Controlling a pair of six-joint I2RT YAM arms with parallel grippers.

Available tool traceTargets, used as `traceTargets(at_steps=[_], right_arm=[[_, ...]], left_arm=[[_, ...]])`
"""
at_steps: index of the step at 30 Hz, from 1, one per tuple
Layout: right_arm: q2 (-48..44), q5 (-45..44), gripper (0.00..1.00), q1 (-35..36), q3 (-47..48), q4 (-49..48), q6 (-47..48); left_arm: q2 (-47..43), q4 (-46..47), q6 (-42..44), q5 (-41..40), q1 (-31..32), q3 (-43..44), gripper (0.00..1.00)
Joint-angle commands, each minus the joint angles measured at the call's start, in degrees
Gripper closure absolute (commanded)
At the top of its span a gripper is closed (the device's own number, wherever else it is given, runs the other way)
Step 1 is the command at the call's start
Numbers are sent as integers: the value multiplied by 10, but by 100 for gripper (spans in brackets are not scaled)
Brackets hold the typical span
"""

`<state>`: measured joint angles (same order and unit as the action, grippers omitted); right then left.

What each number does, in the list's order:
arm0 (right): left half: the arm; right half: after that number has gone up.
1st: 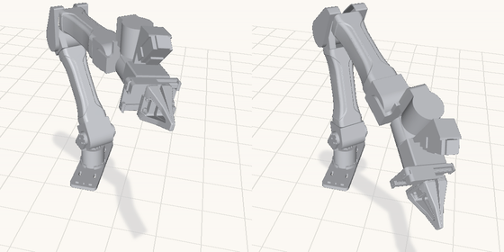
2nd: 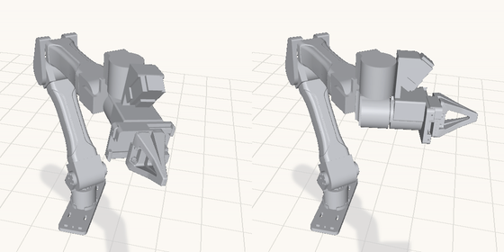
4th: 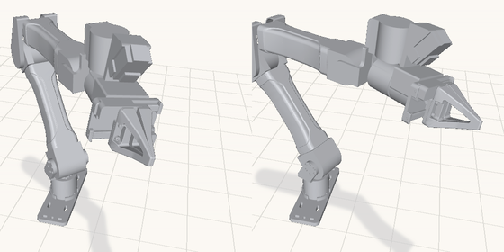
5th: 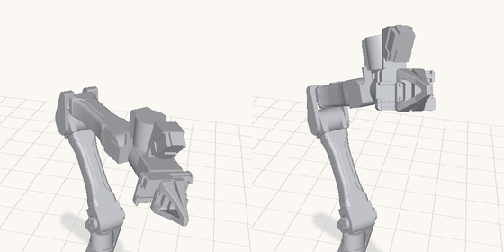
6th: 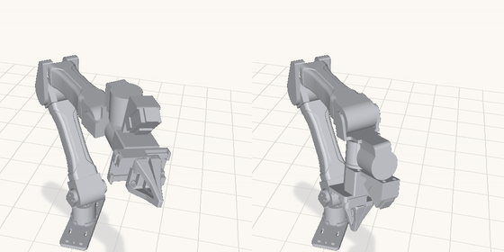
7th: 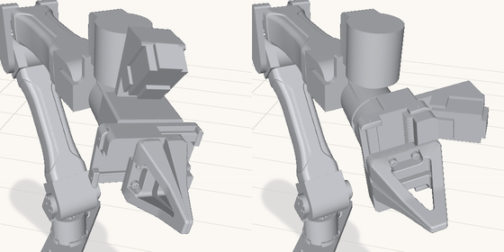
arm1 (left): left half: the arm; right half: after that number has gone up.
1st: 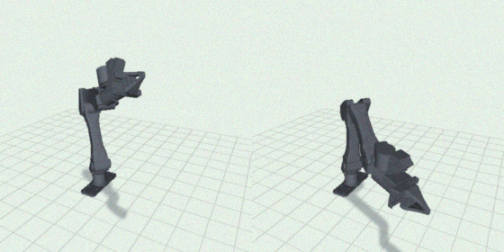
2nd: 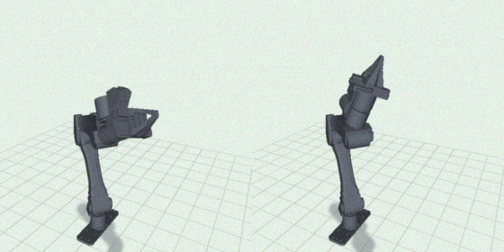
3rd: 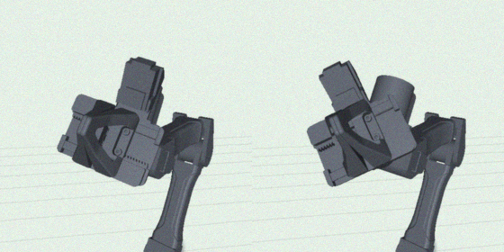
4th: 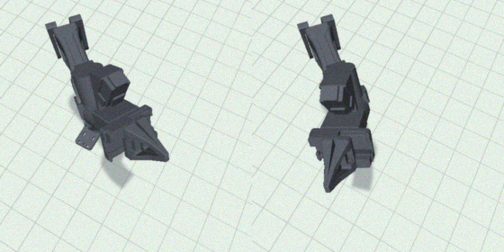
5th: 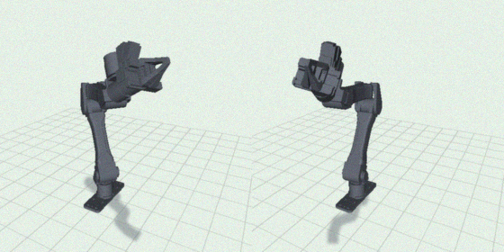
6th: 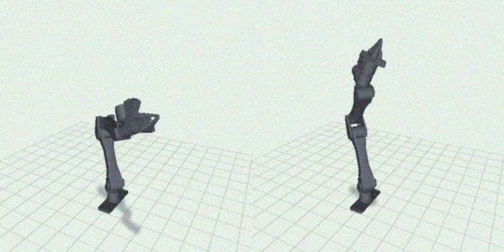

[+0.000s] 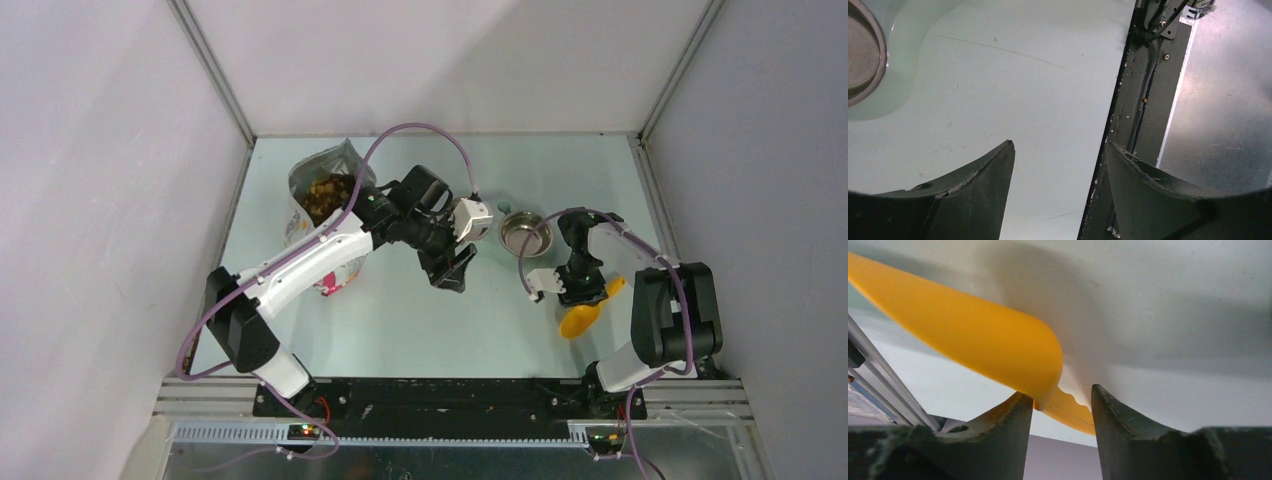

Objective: Serve the pet food

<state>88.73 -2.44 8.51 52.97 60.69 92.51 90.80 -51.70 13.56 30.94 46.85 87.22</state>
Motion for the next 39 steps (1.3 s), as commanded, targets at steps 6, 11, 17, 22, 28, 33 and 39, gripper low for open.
traceTargets(at_steps=[6, 11, 17, 22, 28, 33, 39], right_arm=[[22, 27, 76, 10, -2, -10, -53], [17, 69, 100, 22, 5, -43, -147], [37, 87, 100, 68, 96, -9, -354], [63, 92, 100, 114, 202, 41, -491], [100, 139, 100, 168, 328, 124, -569], [110, 169, 100, 192, 401, 144, -591], [92, 159, 100, 232, 415, 119, -646]], left_arm=[[-13, 3, 5, 16, -2, 6, 27], [-28, 20, 12, -1, -4, -17, 29], [-114, 106, 15, -51, -11, -102, 31], [-200, 197, -3, -99, -12, -177, 30], [-183, 183, 3, -107, 1, -143, 30], [-141, 163, 14, -92, 19, -70, 42], [-121, 198, -28, -195, 38, -62, 48]])
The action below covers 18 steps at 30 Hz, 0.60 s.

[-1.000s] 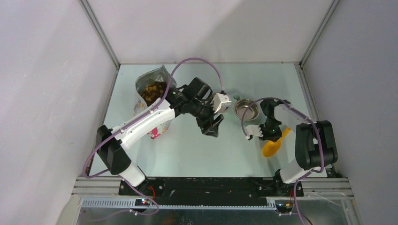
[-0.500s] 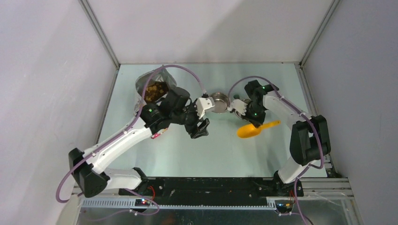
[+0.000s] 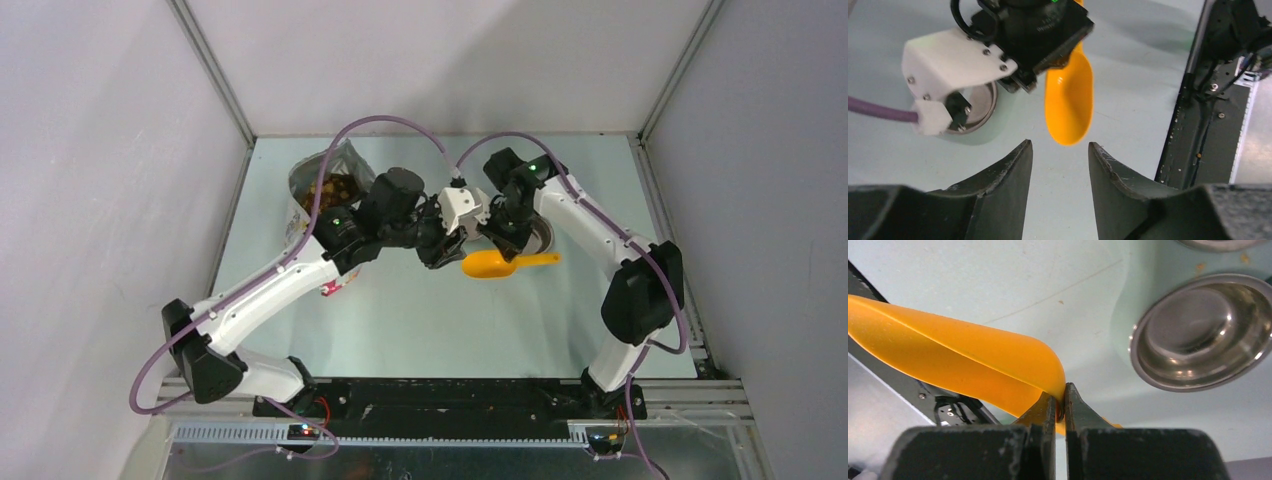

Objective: Serve the pet food

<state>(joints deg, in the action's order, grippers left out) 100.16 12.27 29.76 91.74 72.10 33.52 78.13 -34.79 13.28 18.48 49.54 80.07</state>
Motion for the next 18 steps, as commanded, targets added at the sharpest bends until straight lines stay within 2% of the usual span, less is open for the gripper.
traceTargets(at_steps=[1, 3, 8, 13, 18], right_arm=[[-23, 18, 100, 19, 31, 4, -65], [-22, 17, 100, 19, 48, 8, -84], [-8, 10, 100, 21, 113, 29, -117], [-20, 36, 100, 27, 128, 31, -128], [-28, 40, 100, 44, 125, 28, -116]], left_arm=[[7, 40, -37, -94, 12, 2, 47], [8, 50, -48, -111, 14, -7, 44], [24, 53, -23, -138, 33, -12, 44], [40, 78, -12, -171, 43, -24, 44], [52, 86, -8, -211, 43, -25, 51]])
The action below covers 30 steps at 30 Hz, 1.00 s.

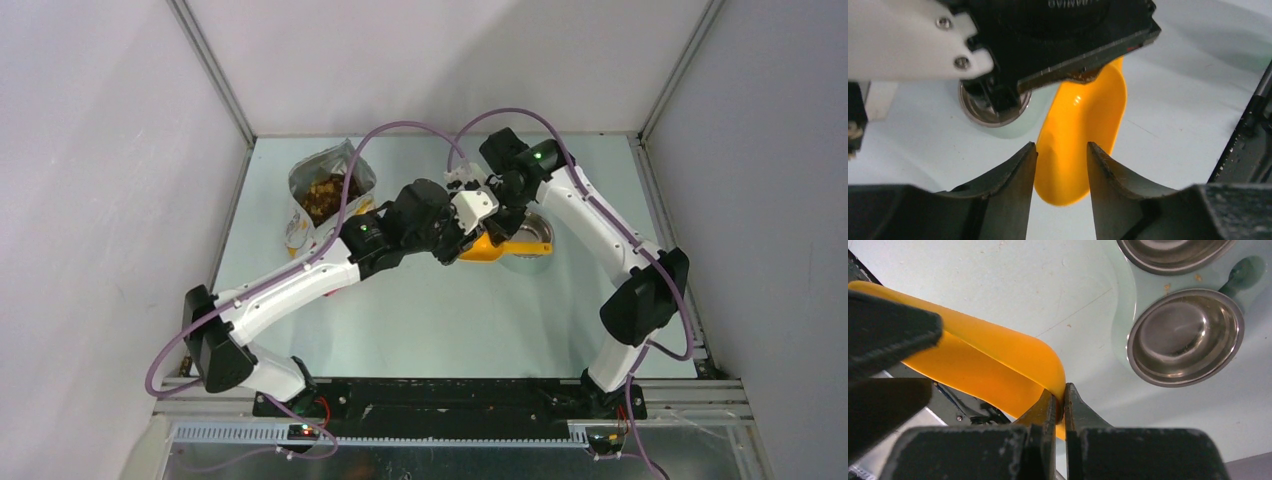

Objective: Serve the pet food

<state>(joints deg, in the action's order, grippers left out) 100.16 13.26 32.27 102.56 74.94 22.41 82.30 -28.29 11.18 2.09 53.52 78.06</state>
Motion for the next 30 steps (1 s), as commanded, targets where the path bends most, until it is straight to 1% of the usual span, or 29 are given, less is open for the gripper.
traceTargets(at_steps=[1, 3, 5, 6, 9, 12, 14, 15, 16, 17, 19, 21, 22, 23, 27, 30], right_arm=[[-30, 32, 100, 22, 14, 0, -3], [-35, 37, 100, 25, 7, 2, 6], [-43, 31, 100, 24, -8, 1, 19], [-51, 30, 100, 23, -14, -4, 24], [-69, 45, 100, 1, -50, -31, 37], [-94, 46, 100, -9, -86, -87, 22], [-108, 32, 100, -7, -99, -118, 11], [-111, 20, 100, -6, -101, -130, 7], [-114, 12, 100, -1, -102, -135, 2], [-116, -17, 100, 2, -102, -144, -1], [-119, -48, 100, 10, -102, -155, -4], [-122, -67, 100, 12, -99, -164, -8], [-122, -74, 100, 13, -97, -168, -12], [-123, -86, 100, 14, -94, -171, -13], [-123, -107, 100, 14, -84, -177, -24], [-122, -99, 100, 15, -79, -175, -27]], left_arm=[[7, 28, 16, -49, 3, -8, 52], [-2, 31, 22, -55, 3, -17, 52], [-20, 19, 31, -38, -2, -22, 50], [-37, 9, 40, -6, -5, -25, 50], [-72, 3, 36, 52, -27, -35, 47], [-100, 15, -44, 81, -57, -50, 44], [-104, 25, -118, 119, -80, -63, 42], [-105, 32, -152, 165, -87, -76, 41], [-106, 51, -162, 183, -93, -83, 40], [-105, 58, -167, 204, -95, -86, 39], [-92, 51, -162, 242, -101, -73, 36], [-57, 41, -178, 276, -115, -53, 36], [-48, 42, -184, 293, -128, -49, 37], [-34, 48, -198, 326, -134, -45, 38], [-7, 65, -223, 366, -159, -42, 42], [2, 77, -234, 387, -169, -44, 52]])
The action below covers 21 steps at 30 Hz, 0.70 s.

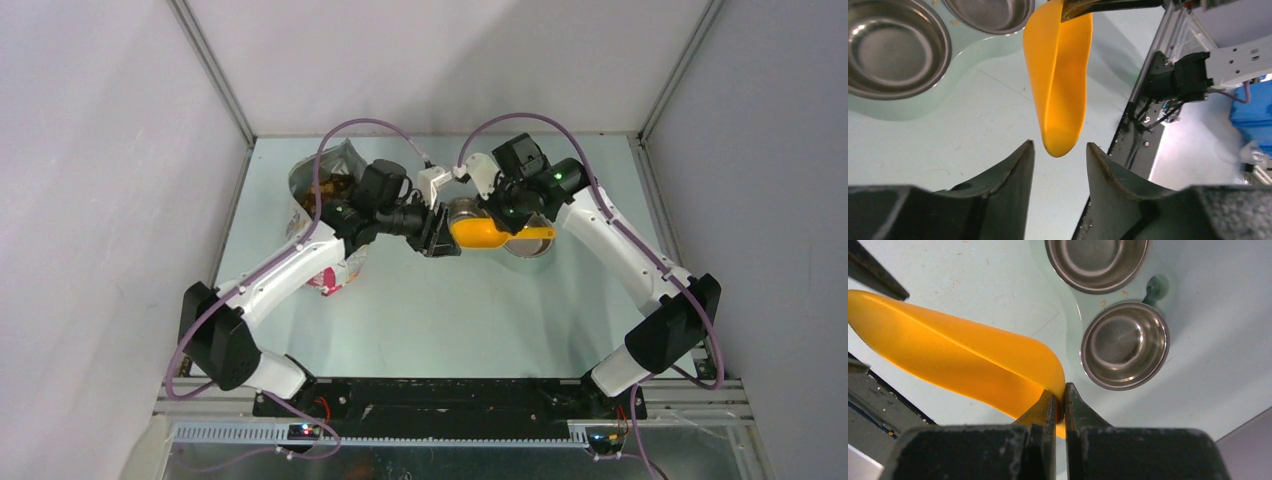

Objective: Serve the pet food

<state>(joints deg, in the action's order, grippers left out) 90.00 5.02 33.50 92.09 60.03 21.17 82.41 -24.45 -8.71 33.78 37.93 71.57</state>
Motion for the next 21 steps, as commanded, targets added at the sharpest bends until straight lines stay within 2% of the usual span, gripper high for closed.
traceTargets(at_steps=[1, 3, 8, 13, 21], right_arm=[[-20, -16, 100, 4, 27, -26, -15], [-18, -15, 100, 8, 27, -26, -12], [-14, -16, 100, 11, 26, -26, -12], [-8, -18, 100, 9, 30, -27, -17], [-8, -3, 100, 8, 38, -25, -14]], left_arm=[[3, 47, -41, 73, -16, 19, 54], [5, 59, -49, 80, -21, 18, 55], [5, 90, -80, 90, -33, 24, 51], [13, 100, -106, 77, -46, 23, 69], [25, 115, -125, 66, -54, 17, 87]])
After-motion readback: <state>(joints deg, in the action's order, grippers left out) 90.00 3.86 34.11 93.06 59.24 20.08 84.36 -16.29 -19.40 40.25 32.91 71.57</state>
